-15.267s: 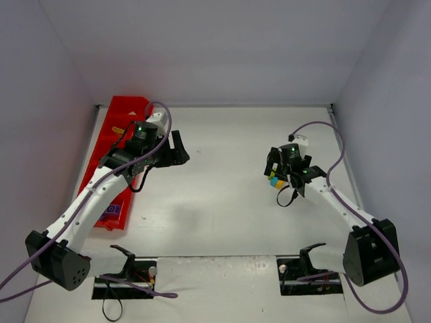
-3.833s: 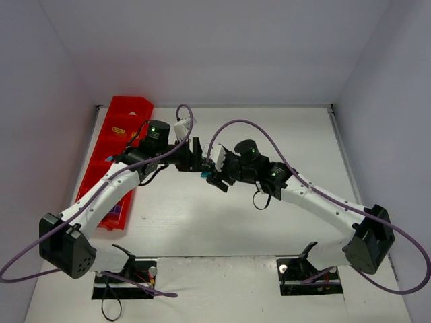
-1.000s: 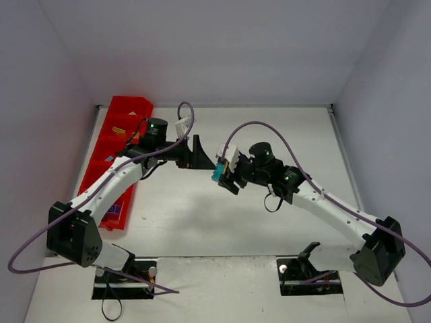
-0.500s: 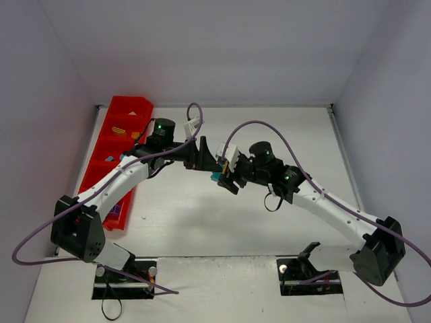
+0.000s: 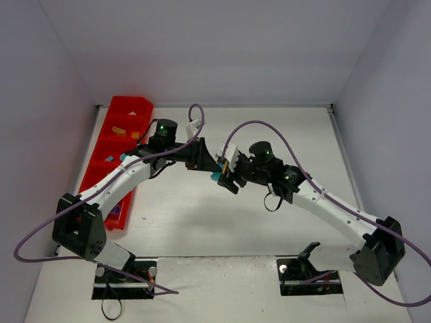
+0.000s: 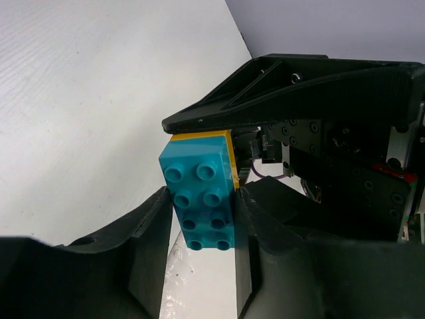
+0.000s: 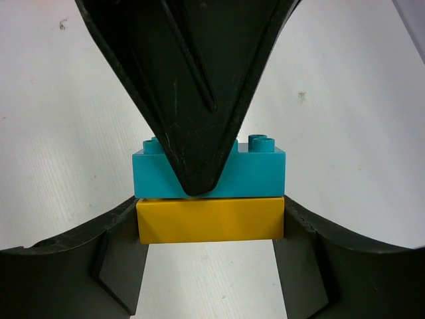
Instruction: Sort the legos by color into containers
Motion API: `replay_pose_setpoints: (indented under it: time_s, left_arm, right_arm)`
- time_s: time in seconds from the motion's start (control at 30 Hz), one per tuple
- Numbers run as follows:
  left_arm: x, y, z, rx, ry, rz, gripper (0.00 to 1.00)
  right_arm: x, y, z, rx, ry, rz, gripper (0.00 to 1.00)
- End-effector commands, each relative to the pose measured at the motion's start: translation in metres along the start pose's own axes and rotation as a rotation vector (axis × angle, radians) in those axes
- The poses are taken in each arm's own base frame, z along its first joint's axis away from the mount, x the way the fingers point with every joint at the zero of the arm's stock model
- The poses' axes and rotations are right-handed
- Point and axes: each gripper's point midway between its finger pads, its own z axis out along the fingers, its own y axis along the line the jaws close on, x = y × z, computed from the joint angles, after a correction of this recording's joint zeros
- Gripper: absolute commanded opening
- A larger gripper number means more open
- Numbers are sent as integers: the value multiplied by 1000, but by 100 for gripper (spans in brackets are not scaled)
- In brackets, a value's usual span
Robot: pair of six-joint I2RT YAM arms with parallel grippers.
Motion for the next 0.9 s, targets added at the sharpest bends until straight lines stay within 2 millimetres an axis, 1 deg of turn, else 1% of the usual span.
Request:
replay_pose_setpoints:
  time_s: [0.0,0.07,0.13,0.2,0.23,0.3,0.33,0.4,0.43,0.5,0.53,0.57,0.67,0.77,0.83,0.87]
  left_arm:
    - [-11,-18,-6,39,-41,104,12]
    - [-11,-17,-8,30,-44,115,7]
    - [-11,-12,-14,5,-46,109,6]
    - [-10,-12,-18,-7,-43,112,6]
    - [-15,-10,-24,-25,-61,115,6]
    - [-16,-5,-33,-50,-66,104,6]
    - [-21,1,-41,-77,-91,98,6]
    - [-22,9,-53,-117,-97,88,6]
    - [-25,18,-63,-158,-117,72,6]
    - [-29,24,-74,-197,-145,69,6]
    - [-34,31,-84,-238,-171,62,6]
    - [-34,35,-89,-259,-174,60,6]
    - [-42,44,-105,-320,-216,47,6]
    - [-48,44,-112,-333,-238,51,6]
    - [-49,51,-117,-379,-244,37,6]
    - [-53,64,-127,-442,-275,23,6]
  right_arm:
    - [-35,-11,-5,29,-102,-28,15]
    - [-30,-12,-4,38,-89,-28,15]
    - [-22,-13,-3,50,-70,-27,15]
    - [-20,-14,-4,62,-62,-26,15]
    - [-18,-16,-4,71,-55,-25,15]
    - [-12,-19,-4,91,-37,-20,15]
    - [-11,-20,-4,96,-34,-17,15]
    - [-7,-21,-4,106,-23,-4,15]
    - [-5,-22,-3,109,-19,1,15]
    - [-3,-23,-3,113,-14,10,14]
    - [-2,-23,-3,114,-12,15,14]
    - [-1,-23,-2,115,-8,16,14]
    - [2,-24,-3,124,0,20,13]
    - [3,-24,-3,127,-1,22,13]
    - [2,-24,-3,123,-4,26,13]
    - [2,-24,-3,124,-6,27,13]
